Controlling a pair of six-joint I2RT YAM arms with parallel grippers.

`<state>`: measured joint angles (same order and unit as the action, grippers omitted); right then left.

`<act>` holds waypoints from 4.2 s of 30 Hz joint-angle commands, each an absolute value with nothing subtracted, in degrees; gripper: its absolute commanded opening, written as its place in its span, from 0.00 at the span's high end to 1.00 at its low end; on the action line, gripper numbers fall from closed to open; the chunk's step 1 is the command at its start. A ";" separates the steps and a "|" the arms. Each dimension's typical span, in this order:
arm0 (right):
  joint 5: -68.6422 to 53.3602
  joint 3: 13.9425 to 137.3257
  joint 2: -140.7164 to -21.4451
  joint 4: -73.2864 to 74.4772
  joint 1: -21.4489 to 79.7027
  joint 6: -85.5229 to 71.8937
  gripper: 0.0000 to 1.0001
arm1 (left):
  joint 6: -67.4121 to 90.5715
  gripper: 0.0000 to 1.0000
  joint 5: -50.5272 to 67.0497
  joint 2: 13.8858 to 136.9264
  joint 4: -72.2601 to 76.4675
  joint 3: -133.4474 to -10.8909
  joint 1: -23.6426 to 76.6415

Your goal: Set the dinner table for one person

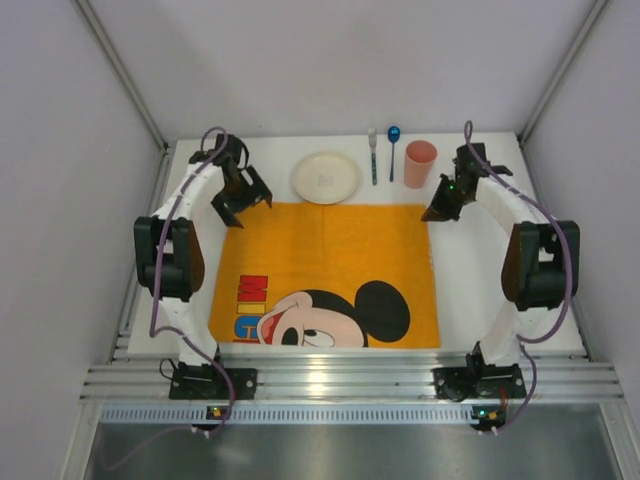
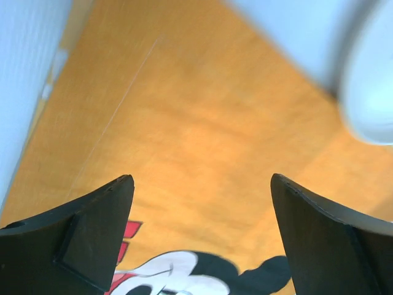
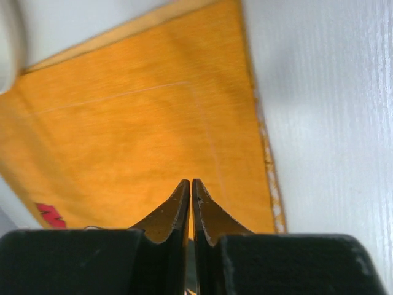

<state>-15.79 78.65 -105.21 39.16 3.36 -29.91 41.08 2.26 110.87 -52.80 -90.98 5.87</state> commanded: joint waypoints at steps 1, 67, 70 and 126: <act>-19.94 83.23 -94.49 41.04 3.60 -29.53 0.90 | 43.77 0.02 -1.73 108.89 -58.16 -102.46 6.24; -19.95 56.43 -61.88 52.21 6.42 -25.66 0.51 | 48.86 1.00 1.59 69.61 -29.27 -43.26 30.50; -19.87 55.72 -61.35 52.73 7.47 -25.23 0.52 | 49.39 1.00 0.53 69.34 -27.95 -41.40 31.29; 7.29 134.48 -134.38 51.50 4.22 -30.15 0.34 | 41.13 0.40 -5.10 79.27 -46.93 -68.99 31.90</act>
